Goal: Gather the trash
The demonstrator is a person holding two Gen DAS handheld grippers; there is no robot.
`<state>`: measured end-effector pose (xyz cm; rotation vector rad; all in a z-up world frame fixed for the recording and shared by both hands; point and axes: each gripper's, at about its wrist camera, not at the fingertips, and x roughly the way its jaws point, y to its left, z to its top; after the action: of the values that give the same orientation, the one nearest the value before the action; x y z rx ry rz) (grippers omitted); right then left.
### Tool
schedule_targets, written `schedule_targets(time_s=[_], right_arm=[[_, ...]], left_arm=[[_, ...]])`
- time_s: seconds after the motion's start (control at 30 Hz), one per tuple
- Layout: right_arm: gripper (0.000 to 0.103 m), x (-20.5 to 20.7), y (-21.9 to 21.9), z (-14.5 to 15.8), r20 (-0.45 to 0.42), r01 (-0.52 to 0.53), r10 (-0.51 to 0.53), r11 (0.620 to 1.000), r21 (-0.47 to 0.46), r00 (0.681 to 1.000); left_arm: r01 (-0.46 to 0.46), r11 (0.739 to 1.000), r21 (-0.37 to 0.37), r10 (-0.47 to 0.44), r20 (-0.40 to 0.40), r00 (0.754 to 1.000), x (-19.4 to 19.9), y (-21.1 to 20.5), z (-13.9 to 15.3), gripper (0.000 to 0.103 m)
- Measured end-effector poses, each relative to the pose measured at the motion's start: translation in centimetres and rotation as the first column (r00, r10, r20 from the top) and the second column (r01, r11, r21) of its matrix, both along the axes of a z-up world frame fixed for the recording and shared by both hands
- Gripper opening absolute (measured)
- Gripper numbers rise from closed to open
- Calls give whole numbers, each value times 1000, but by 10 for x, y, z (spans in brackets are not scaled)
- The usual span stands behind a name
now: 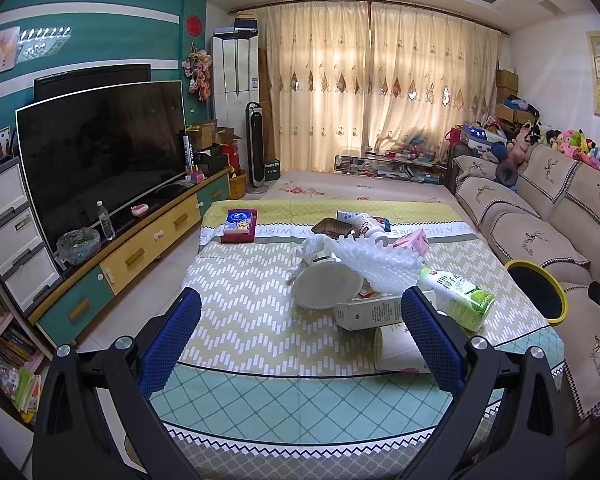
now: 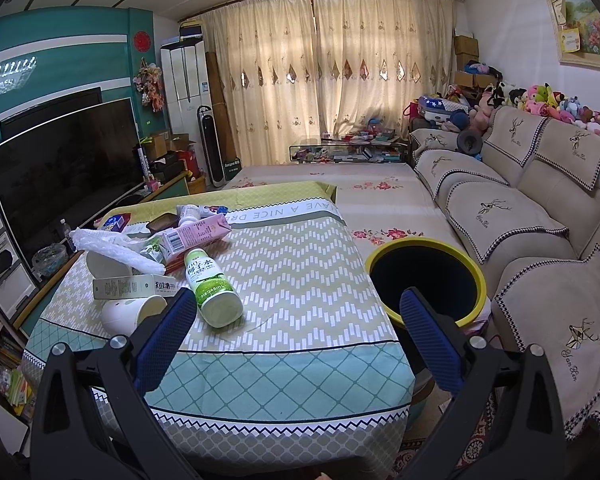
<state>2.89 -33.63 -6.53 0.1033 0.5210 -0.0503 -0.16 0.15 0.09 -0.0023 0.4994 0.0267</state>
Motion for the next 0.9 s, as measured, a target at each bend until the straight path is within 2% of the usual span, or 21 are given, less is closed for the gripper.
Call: schedule_targets(time_s=[0.9], right_arm=[[97, 5, -2, -4, -6, -2, 2, 1000, 4, 1000]], left_arm=[[2, 1000, 7, -2, -4, 1000, 1, -2, -2, 98]])
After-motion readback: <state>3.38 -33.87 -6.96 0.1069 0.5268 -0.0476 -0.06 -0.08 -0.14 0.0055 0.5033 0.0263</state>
